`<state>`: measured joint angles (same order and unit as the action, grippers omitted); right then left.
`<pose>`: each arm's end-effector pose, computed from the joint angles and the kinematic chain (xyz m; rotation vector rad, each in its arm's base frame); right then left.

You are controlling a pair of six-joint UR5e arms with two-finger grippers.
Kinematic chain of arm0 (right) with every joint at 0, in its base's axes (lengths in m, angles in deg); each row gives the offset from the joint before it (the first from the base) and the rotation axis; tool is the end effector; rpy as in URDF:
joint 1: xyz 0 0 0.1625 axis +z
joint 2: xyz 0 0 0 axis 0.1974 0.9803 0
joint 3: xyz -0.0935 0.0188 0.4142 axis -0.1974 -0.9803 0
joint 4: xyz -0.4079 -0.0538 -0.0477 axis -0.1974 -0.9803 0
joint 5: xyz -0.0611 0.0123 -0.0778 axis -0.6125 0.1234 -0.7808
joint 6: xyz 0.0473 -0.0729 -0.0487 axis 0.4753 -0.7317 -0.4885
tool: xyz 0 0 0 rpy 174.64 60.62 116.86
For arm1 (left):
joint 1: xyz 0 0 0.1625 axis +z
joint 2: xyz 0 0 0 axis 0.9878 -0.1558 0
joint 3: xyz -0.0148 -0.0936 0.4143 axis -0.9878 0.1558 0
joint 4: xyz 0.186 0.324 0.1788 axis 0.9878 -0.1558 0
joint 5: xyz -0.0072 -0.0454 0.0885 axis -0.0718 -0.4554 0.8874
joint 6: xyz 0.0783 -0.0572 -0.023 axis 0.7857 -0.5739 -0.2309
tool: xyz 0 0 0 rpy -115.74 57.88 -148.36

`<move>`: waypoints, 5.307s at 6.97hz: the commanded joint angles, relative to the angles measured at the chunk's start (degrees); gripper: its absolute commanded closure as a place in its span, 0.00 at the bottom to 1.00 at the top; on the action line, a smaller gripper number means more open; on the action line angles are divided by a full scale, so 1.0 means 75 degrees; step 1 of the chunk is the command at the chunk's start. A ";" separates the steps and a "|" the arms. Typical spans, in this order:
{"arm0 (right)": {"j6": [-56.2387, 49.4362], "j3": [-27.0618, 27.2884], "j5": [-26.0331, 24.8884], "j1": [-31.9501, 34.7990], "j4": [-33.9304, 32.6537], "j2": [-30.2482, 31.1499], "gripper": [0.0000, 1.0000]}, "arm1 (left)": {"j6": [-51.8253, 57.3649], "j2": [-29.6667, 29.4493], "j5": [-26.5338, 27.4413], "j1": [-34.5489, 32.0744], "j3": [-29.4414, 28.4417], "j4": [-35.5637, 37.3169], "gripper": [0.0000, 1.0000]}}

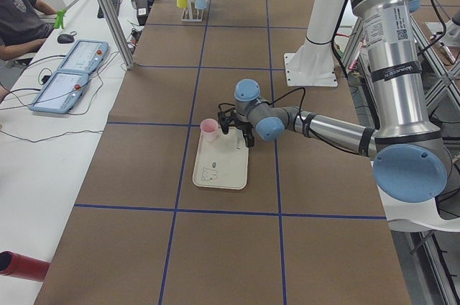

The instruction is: Transfer IKEA cup to right arm and place on rack

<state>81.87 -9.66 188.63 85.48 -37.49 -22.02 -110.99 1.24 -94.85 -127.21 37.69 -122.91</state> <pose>-0.1430 -0.7215 0.3975 0.1494 -0.9034 -0.0993 0.2304 -0.3500 0.5053 -0.1379 0.9072 -0.2778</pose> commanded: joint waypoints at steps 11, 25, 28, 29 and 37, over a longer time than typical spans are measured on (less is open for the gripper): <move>0.0123 0.0162 0.0012 -0.0116 0.0012 -0.0035 0.02 | -0.0038 -0.0876 -0.0696 -0.0248 0.0515 0.1330 1.00; 1.3179 0.1956 -0.0919 -0.2961 1.2094 0.0585 0.07 | -0.7330 -0.5657 0.0643 0.0590 -0.1576 -0.5407 1.00; 1.3704 0.1932 -0.2153 -0.4039 1.3648 0.0609 0.04 | -0.9616 -0.5669 0.1171 0.0648 -0.2212 -0.8071 1.00; 1.3798 0.1943 -0.2203 -0.4136 1.3676 0.0505 0.03 | -1.0029 -0.5657 0.1197 0.0764 -0.2212 -0.8507 1.00; 1.4045 0.1756 -0.3082 -0.4605 1.4707 0.0294 0.02 | -1.0737 -0.5751 0.2169 0.1515 -0.2247 -0.9179 1.00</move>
<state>187.15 3.47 165.69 51.20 72.73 -19.43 -191.55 -41.77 -79.02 -116.28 20.99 -191.78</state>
